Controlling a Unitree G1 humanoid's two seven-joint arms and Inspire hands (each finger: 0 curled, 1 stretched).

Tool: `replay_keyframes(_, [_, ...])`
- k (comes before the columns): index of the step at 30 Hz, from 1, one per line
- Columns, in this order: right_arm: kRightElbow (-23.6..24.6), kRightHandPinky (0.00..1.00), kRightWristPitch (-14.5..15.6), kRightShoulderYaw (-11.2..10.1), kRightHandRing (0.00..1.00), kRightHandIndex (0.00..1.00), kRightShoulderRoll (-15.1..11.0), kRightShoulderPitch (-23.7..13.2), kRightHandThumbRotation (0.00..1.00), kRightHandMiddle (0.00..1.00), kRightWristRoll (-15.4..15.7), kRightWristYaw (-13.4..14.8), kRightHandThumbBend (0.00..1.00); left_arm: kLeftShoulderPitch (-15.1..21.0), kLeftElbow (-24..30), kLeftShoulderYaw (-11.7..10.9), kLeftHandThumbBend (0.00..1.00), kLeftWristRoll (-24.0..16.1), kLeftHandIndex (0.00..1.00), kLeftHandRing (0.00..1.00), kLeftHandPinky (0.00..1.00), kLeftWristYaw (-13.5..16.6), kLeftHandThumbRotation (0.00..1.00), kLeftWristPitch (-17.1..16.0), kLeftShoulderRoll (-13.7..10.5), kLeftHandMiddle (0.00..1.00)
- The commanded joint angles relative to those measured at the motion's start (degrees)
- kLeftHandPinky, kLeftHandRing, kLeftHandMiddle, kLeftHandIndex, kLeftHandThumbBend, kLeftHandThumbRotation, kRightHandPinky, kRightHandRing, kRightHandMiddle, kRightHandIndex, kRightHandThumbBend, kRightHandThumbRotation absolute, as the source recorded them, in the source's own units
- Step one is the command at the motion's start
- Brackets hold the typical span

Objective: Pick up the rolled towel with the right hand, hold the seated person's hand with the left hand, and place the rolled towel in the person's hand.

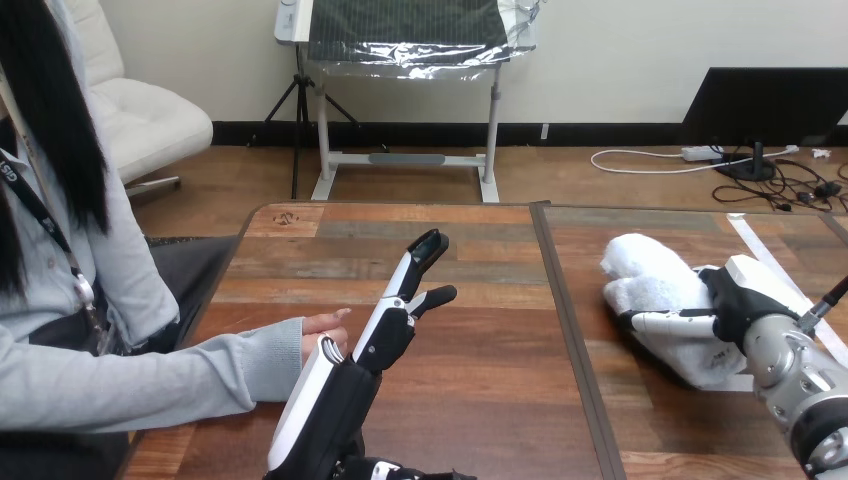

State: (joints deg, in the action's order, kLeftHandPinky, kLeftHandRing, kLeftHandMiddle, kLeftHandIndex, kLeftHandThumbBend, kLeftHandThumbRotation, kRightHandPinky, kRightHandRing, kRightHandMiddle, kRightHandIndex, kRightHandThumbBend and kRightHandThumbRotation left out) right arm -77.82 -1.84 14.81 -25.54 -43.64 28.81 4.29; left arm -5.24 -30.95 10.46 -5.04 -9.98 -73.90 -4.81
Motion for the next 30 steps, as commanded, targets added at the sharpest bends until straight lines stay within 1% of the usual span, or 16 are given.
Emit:
replay_keyframes(1, [-0.6,0.57,-0.15,-1.2,0.66,0.79,3.8,2.77,0.34,0.72,-1.85,-1.2,0.83,1.6,2.38,0.27,1.0,1.18,1.0,1.0,0.88,0.3,0.74,-0.2,-0.05,1.0])
replay_keyframes(3, [-0.57,0.54,-0.12,-2.28,0.63,0.77,3.88,2.78,0.27,0.7,-3.01,-1.23,0.83,1.72,2.42,0.48,1.0,1.5,1.0,1.0,0.89,0.13,0.74,-0.03,-0.21,1.0])
replay_keyframes(4, [-0.56,0.51,-0.11,-2.53,0.6,0.75,3.9,2.78,0.21,0.68,-3.33,-1.24,0.82,1.75,2.43,0.52,1.0,1.57,1.0,1.0,0.89,0.09,0.73,0.02,-0.26,1.0])
replay_keyframes(5, [-0.5,0.51,-0.53,-3.28,0.6,0.75,3.91,2.93,0.21,0.68,-4.14,-1.09,0.82,1.74,2.52,0.15,1.0,1.05,1.0,1.0,0.89,0.27,0.73,0.03,-0.18,1.0])
replay_keyframes(6, [-0.45,0.47,-0.85,-3.75,0.57,0.72,3.91,3.05,0.13,0.66,-4.64,-0.97,0.82,1.73,2.58,-0.14,1.0,0.64,1.0,1.0,0.89,0.42,0.74,0.03,-0.11,1.0])
replay_keyframes(10, [-0.29,0.42,-2.37,-5.52,0.53,0.67,3.92,3.54,0.05,0.62,-6.54,-0.42,0.82,1.75,2.66,-0.39,1.0,0.34,1.0,1.0,0.89,0.52,0.74,0.14,-0.13,1.0])
replay_keyframes(14, [-0.1,0.37,-4.49,-6.75,0.5,0.62,3.91,4.02,0.02,0.6,-7.83,0.34,0.81,1.8,2.44,-0.7,1.0,0.02,1.0,1.0,0.88,0.59,0.75,0.06,-0.26,1.0])
replay_keyframes(17, [0.03,0.38,-5.96,-7.41,0.51,0.59,3.91,4.27,0.01,0.6,-8.47,0.75,0.81,1.74,2.57,-1.2,1.0,-0.71,1.0,0.99,0.88,0.7,0.75,0.3,-0.38,1.0])
replay_keyframes(19, [0.06,0.4,-6.66,-7.79,0.53,0.58,3.93,4.36,0.01,0.6,-8.83,0.85,0.81,1.69,2.75,-1.62,1.0,-1.39,1.0,0.98,0.85,0.83,0.76,0.52,-0.46,1.0])
replay_keyframes(20, [0.11,0.41,-7.2,-8.52,0.54,0.57,4.0,4.43,0.0,0.6,-9.62,0.63,0.81,1.67,2.95,-1.9,1.0,-1.97,1.0,0.98,0.85,0.87,0.77,0.73,-0.59,1.0])
replay_keyframes(22, [0.14,0.43,-7.74,-9.32,0.55,0.56,4.09,4.48,0.0,0.59,-10.56,0.34,0.81,1.7,3.1,-2.16,1.0,-2.59,1.0,0.96,0.81,0.96,0.78,0.94,-0.77,1.0])
replay_keyframes(26, [0.22,0.43,-8.63,-10.84,0.54,0.55,4.34,4.5,0.0,0.59,-12.18,0.07,0.81,1.87,3.17,-2.19,1.0,-3.17,1.0,0.94,0.78,1.03,0.78,1.17,-1.21,1.0])
replay_keyframes(28, [0.28,0.41,-9.21,-11.19,0.52,0.54,4.4,4.54,0.0,0.57,-12.66,0.14,0.81,1.92,3.15,-2.31,1.0,-3.51,1.0,0.93,0.76,1.17,0.77,1.14,-1.36,0.99])
replay_keyframes(30, [0.42,0.39,-10.19,-12.17,0.5,0.54,4.59,4.62,0.0,0.56,-13.67,0.17,0.81,1.93,3.19,-1.75,1.0,-2.88,1.0,0.93,0.75,0.87,0.76,1.46,-1.73,0.99])
